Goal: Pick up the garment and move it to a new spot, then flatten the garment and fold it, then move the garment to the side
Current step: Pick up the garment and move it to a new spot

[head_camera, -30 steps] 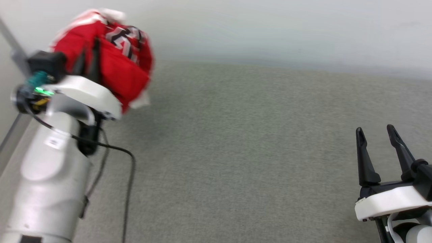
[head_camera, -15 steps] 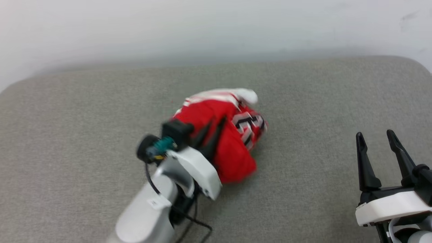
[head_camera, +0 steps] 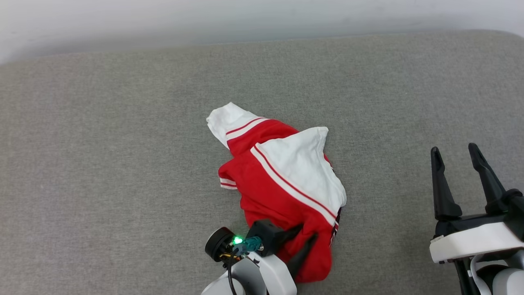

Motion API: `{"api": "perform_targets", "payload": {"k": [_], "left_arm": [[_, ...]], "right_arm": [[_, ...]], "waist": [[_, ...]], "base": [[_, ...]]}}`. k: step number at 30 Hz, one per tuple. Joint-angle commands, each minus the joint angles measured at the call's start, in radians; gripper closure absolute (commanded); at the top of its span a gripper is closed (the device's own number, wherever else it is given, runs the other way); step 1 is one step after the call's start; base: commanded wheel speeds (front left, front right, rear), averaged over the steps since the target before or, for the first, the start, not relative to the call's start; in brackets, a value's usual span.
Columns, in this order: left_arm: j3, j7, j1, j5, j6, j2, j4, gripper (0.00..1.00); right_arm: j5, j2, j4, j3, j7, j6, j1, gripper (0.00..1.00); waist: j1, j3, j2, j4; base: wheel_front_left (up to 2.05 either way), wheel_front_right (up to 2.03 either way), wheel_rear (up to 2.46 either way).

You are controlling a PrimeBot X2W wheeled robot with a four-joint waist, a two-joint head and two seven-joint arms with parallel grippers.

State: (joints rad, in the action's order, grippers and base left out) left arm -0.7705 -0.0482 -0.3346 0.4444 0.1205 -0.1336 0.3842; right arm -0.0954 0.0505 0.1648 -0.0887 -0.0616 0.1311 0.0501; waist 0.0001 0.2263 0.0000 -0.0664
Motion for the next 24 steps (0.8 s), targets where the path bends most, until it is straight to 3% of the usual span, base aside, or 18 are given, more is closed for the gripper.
{"api": "perform_targets", "payload": {"k": [1, 8, 24], "left_arm": [[-0.006, -0.018, 0.010, -0.003, 0.004, -0.003, -0.009, 0.00], [0.025, -0.124, -0.003, -0.016, -0.028, -0.009, -0.070, 0.00], [0.281, -0.211, 0.091, 0.023, -0.242, -0.097, -0.189, 0.00]], "right_arm": [[0.000, 0.000, -0.003, -0.003, -0.006, -0.001, 0.008, 0.00], [0.001, -0.001, -0.031, -0.004, 0.002, -0.001, -0.020, 0.00], [-0.017, 0.000, -0.032, -0.009, 0.044, -0.001, -0.109, 0.00]], "waist": [[-0.0001, -0.010, 0.0000, 0.011], [-0.0001, -0.088, 0.0000, 0.050], [-0.0001, -0.217, 0.0000, 0.124]], "base": [[0.00, 0.00, 0.00], [0.00, 0.00, 0.00], [0.00, 0.00, 0.00]]}}
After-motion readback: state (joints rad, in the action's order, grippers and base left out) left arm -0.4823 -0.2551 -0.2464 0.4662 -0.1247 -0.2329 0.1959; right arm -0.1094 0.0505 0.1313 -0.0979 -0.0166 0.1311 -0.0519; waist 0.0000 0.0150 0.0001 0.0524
